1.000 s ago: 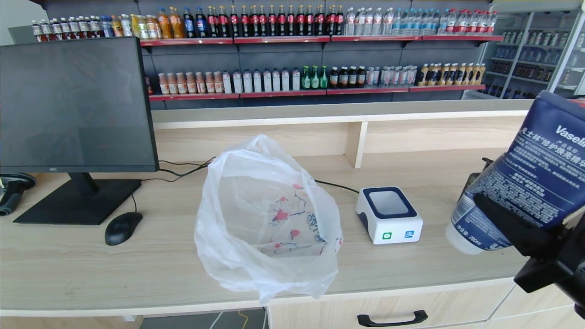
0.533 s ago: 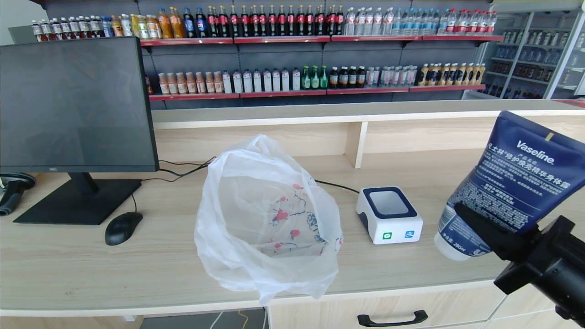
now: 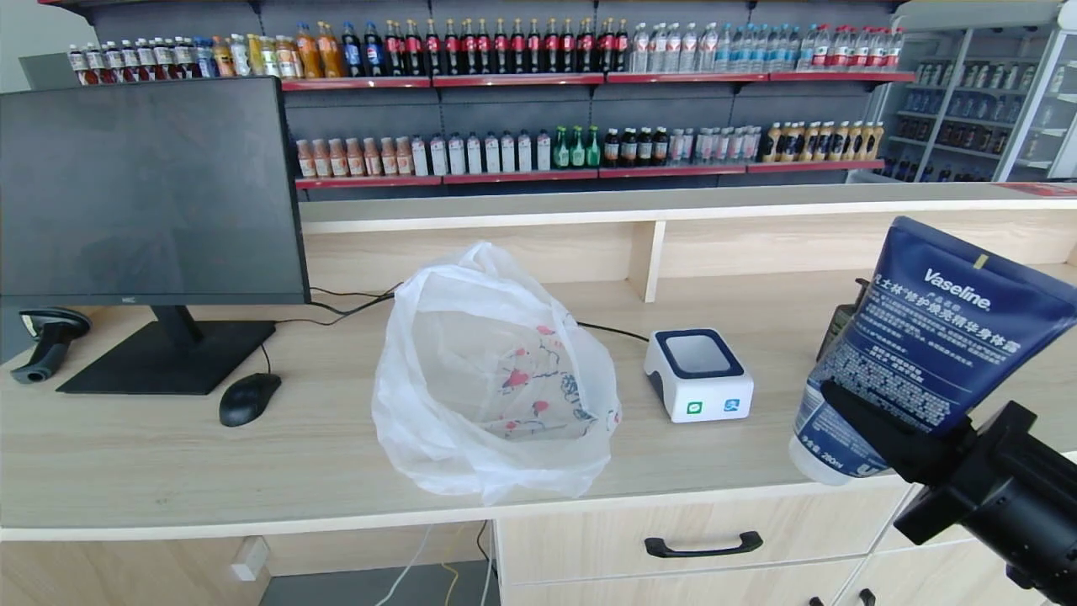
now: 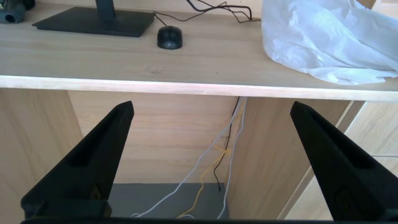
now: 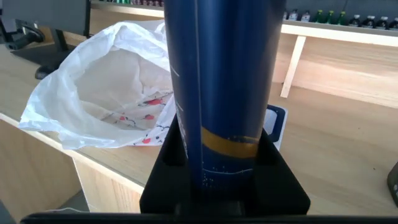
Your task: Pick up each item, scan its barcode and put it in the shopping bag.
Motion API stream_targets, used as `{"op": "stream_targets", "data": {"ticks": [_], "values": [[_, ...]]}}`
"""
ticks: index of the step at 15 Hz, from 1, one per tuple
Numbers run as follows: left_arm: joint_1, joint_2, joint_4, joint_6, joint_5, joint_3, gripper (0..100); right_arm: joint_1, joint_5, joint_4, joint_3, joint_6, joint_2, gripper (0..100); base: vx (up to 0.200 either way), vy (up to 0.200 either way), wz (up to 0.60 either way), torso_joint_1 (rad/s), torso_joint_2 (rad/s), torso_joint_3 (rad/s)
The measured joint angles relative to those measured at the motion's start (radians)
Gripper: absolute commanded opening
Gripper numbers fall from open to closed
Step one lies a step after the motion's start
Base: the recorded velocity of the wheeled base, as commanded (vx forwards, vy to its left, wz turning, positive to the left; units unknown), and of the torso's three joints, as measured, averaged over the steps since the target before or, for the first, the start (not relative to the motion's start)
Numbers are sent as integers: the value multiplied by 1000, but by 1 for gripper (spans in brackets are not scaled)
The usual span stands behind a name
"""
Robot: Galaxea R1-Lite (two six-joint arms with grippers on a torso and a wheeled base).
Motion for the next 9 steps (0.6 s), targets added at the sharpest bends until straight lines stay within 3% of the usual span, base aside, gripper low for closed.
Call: {"op": "stream_targets", "data": {"ticks": [9], "values": [[0,0,3,-3,0,0,100,-6,-3,4,9,-1,-2,0,0,200,0,7,4,2]]}}
